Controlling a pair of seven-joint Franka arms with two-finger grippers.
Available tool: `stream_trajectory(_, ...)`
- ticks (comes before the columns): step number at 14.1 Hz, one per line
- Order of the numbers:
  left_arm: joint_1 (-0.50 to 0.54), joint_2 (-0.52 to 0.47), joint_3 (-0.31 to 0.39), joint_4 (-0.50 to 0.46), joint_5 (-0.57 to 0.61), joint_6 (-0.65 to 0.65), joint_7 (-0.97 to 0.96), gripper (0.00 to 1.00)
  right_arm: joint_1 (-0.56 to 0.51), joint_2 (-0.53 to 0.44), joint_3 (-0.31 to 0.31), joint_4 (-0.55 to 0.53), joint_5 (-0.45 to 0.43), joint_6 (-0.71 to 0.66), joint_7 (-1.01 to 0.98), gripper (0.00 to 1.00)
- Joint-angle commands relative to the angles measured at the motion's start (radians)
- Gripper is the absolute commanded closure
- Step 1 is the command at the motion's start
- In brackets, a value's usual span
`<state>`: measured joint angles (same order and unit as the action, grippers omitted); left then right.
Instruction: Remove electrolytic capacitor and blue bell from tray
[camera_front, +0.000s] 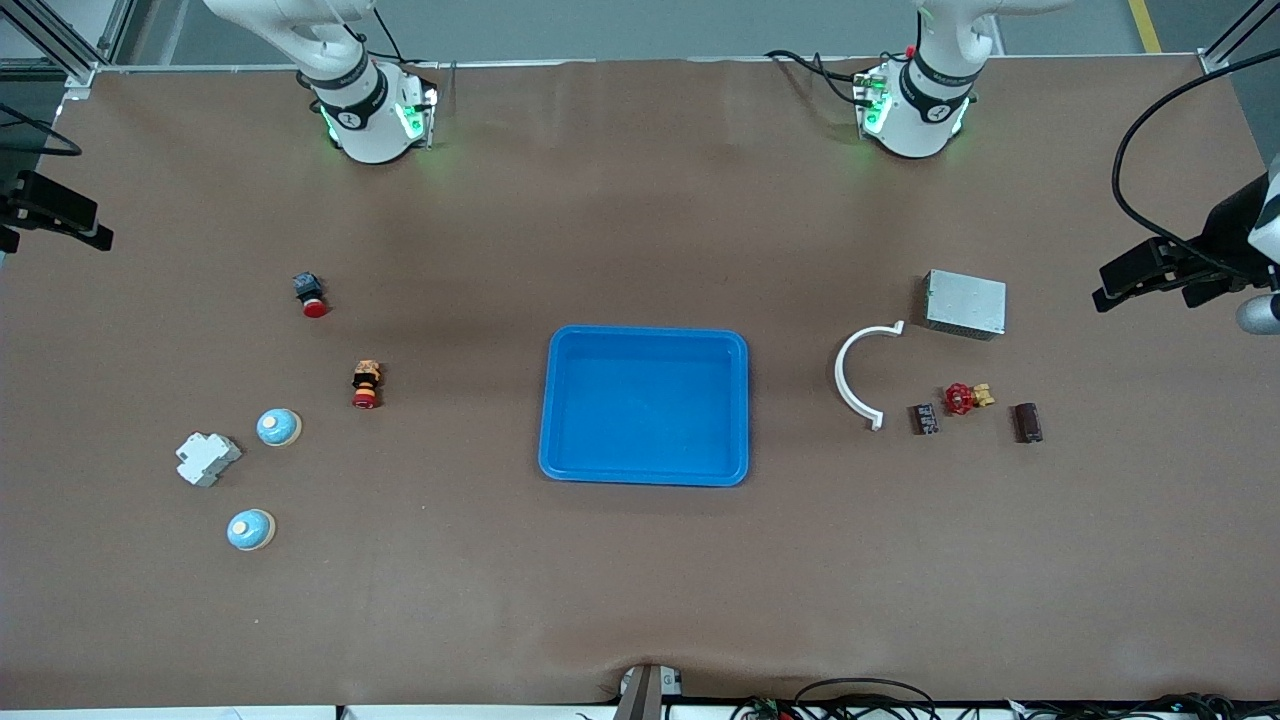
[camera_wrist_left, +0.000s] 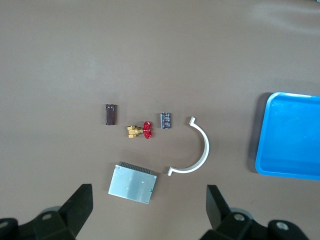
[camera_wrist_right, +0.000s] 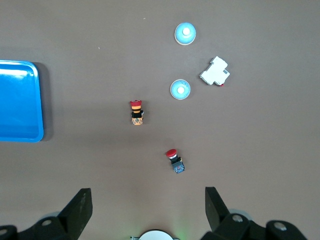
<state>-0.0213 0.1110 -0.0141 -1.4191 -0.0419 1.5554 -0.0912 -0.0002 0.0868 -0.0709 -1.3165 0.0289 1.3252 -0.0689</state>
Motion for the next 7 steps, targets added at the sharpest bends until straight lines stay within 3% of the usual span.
stream_trajectory(1, 0.041, 0.002, -0.001, -0.003, 0.016, 0.009, 0.073, 0.0, -0.004, -0.006, 0.002, 0.013, 0.011, 0.003, 0.014, 0.0)
stream_trajectory(7, 0.043, 0.009, -0.006, -0.003, 0.008, 0.009, 0.05, 0.0, -0.004, -0.007, 0.002, 0.013, 0.011, 0.005, 0.012, 0.0)
